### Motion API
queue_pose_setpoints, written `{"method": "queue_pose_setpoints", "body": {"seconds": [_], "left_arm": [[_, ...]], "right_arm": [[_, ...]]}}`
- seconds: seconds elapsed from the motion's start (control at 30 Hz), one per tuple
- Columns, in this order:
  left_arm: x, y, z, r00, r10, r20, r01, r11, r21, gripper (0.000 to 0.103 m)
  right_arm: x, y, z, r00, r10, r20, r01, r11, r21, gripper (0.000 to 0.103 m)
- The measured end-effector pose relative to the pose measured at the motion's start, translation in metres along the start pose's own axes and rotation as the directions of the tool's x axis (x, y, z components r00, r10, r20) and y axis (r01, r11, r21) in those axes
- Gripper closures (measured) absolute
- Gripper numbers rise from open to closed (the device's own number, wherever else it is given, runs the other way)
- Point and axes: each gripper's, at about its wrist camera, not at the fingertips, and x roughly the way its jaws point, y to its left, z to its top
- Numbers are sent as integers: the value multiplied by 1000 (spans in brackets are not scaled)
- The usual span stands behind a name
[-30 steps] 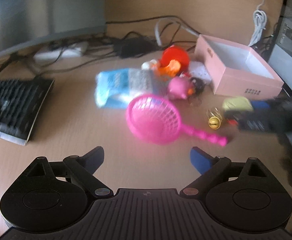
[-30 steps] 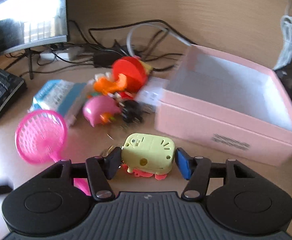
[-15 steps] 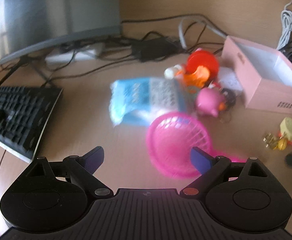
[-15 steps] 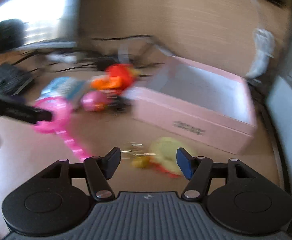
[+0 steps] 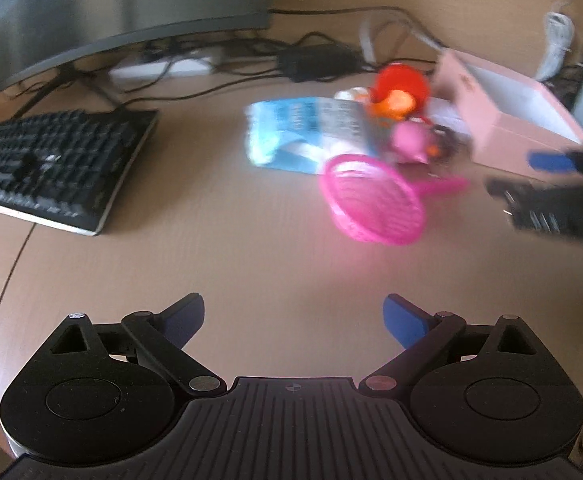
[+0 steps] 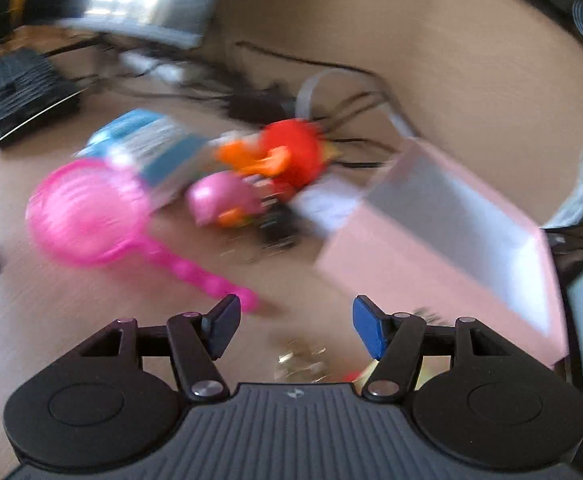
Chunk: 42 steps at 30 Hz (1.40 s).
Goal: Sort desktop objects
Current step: 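Grasp the pink net with the left tool while the right tool grasps the yellow cheese toy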
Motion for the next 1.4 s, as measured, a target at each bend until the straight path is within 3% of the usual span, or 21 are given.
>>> {"method": "queue_pose_setpoints", "body": {"seconds": [0.13, 0.33, 0.5, 0.6, 0.7, 0.77, 0.83, 0.97, 1.13, 1.4], "left_arm": [[-5, -15, 4, 999, -35, 41, 30, 994, 101, 3], [14, -41, 27, 995, -51, 89, 29, 973, 229, 2], [40, -56, 40, 995, -78, 56, 61, 966, 252, 2], [38, -68, 35, 985, -171, 36, 157, 956, 248, 2], [28, -84, 22, 953, -303, 5, 290, 916, 276, 2], [23, -93, 13, 940, -341, -3, 326, 896, 301, 2], [19, -100, 6, 945, -328, 9, 308, 894, 325, 2], [12, -100, -1, 968, -239, 81, 197, 917, 347, 2], [8, -90, 11, 972, -187, 141, 134, 938, 319, 2], [47, -114, 40, 989, -123, 87, 85, 934, 347, 2]], "right_arm": [[-12, -16, 3, 999, 11, 45, -15, 996, 83, 27], [-43, -29, -19, 999, 19, 48, -26, 988, 151, 23], [-68, -42, -44, 999, -29, 21, 24, 980, 198, 20], [-78, -54, -58, 998, -62, 2, 59, 971, 232, 20], [-82, -65, -70, 995, -95, -29, 99, 959, 264, 19], [-83, -69, -76, 993, -106, -51, 116, 954, 276, 19], [-85, -69, -80, 992, -111, -59, 123, 954, 274, 18], [-91, -68, -85, 991, -118, -56, 129, 955, 268, 15], [-98, -67, -89, 991, -125, -46, 133, 952, 276, 14], [-92, -66, -96, 994, -95, -62, 109, 954, 279, 13]]}}
